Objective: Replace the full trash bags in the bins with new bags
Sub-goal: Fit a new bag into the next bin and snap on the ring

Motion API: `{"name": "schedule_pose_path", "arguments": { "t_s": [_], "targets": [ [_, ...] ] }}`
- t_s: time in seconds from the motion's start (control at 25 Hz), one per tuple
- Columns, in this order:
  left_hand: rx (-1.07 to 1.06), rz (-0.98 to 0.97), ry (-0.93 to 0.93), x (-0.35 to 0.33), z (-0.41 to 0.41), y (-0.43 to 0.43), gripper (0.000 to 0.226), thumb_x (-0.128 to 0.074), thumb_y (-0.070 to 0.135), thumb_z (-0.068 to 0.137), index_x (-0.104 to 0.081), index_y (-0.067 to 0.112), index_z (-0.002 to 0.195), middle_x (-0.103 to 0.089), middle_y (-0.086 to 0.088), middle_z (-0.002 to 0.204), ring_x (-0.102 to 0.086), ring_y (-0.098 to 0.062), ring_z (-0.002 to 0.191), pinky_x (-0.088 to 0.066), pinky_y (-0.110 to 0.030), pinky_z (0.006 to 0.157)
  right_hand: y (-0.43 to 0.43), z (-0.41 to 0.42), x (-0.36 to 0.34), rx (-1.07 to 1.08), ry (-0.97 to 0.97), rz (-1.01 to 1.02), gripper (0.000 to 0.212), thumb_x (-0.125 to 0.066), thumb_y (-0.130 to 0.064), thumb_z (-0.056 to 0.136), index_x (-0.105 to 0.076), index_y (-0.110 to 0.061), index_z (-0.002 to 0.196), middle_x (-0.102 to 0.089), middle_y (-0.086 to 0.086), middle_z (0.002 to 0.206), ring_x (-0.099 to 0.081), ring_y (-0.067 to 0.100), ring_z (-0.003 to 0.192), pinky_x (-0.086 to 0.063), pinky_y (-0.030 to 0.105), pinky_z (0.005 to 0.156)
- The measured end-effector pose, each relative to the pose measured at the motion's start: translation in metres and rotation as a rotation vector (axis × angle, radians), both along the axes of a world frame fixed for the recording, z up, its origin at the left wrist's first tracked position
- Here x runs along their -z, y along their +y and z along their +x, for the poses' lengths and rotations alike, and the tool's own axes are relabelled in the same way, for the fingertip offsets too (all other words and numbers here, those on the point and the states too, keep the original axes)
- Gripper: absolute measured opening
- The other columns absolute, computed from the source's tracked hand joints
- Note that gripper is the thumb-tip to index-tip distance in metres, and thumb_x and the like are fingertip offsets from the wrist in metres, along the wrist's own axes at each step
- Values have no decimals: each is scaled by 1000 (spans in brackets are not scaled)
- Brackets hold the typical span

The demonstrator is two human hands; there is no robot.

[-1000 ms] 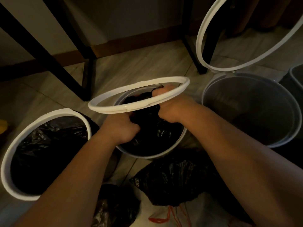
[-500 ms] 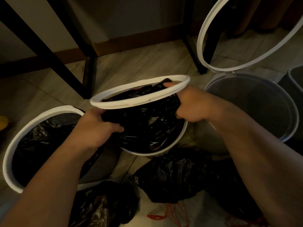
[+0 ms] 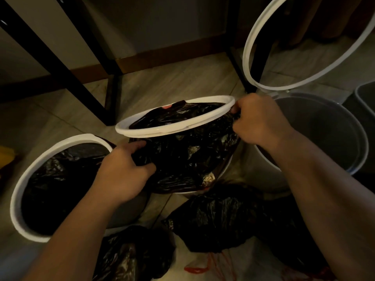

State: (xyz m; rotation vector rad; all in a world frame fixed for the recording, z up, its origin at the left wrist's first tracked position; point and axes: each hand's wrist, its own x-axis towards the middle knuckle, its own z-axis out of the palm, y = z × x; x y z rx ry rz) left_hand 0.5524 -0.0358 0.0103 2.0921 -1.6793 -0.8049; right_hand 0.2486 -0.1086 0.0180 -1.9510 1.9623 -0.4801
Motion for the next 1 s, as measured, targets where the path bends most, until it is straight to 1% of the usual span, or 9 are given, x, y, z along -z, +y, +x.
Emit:
{"name": "schedule_pose_path", "arguments": {
  "t_s": [0.16, 0.28, 0.36, 0.44, 0.52, 0.64, 0.76, 0.88, 1.0],
  "targets": [
    [18, 82, 192, 7, 8, 24, 103, -74, 29, 59, -41, 44, 156, -45, 24, 148, -48, -1, 134, -41, -29, 111, -2, -4, -9, -81, 102, 117, 25, -82, -7, 79, -70, -1, 99, -65, 17, 105, -67, 32, 93, -56, 37, 77],
    [-82, 11, 395, 25, 14, 42, 83, -80, -2, 74, -64, 56, 132, -69, 19, 133, -65, 0, 122, -50, -33, 106, 1, -8, -8, -49, 109, 125, 32, -84, -10, 79, -71, 0, 106, -69, 19, 107, -68, 34, 93, -61, 48, 84],
    [-209, -42, 368, 36, 17, 50, 59, -81, 2, 83, -75, 52, 114, -80, 14, 107, -75, -5, 100, -59, -30, 88, 5, -9, -4, -5, 83, 51, 33, -82, -9, 83, -72, -1, 113, -72, 19, 107, -70, 34, 96, -60, 46, 86],
    [-298, -34, 415, 40, 14, 57, 49, -86, 16, 83, -73, 50, 117, -80, 18, 101, -75, -2, 92, -59, -16, 72, 8, -7, -3, 4, -5, 53, 32, -83, -9, 84, -74, -9, 116, -73, 14, 105, -71, 30, 93, -60, 38, 84],
    [-334, -15, 482, 44, 11, 62, 66, -89, 24, 75, -65, 46, 133, -77, 19, 114, -73, 2, 103, -58, -14, 78, 10, -5, -4, 3, -122, 132, 29, -86, -10, 82, -74, -17, 108, -73, 7, 99, -73, 25, 88, -62, 39, 83],
    [-346, -2, 594, 45, 1, 67, 87, -85, 13, 74, -51, 38, 151, -69, 14, 134, -69, -5, 117, -58, -32, 96, 14, -5, -8, 28, -195, 228, 37, -92, -13, 77, -76, -21, 109, -72, 3, 106, -73, 21, 91, -62, 44, 88],
    [-326, 7, 619, 49, -6, 73, 80, -78, -8, 84, -56, 37, 147, -70, 12, 133, -68, -6, 120, -57, -32, 101, 19, -8, -8, 46, -192, 258, 44, -88, -9, 79, -73, -24, 118, -69, 2, 117, -72, 21, 99, -59, 42, 96],
    [-419, -16, 619, 57, -1, 77, 62, -80, -3, 84, -70, 41, 126, -79, 14, 112, -75, -5, 104, -61, -31, 89, 18, -12, -7, 68, -123, 287, 48, -81, -6, 82, -70, -22, 126, -70, 6, 117, -70, 26, 106, -57, 43, 99],
    [-404, 22, 562, 68, 3, 83, 67, -84, 6, 84, -62, 35, 140, -76, 11, 122, -72, -8, 113, -56, -40, 102, 21, -12, -8, 35, -22, 314, 41, -77, -6, 84, -71, -13, 123, -70, 10, 115, -68, 27, 104, -58, 45, 98]
  ]
}}
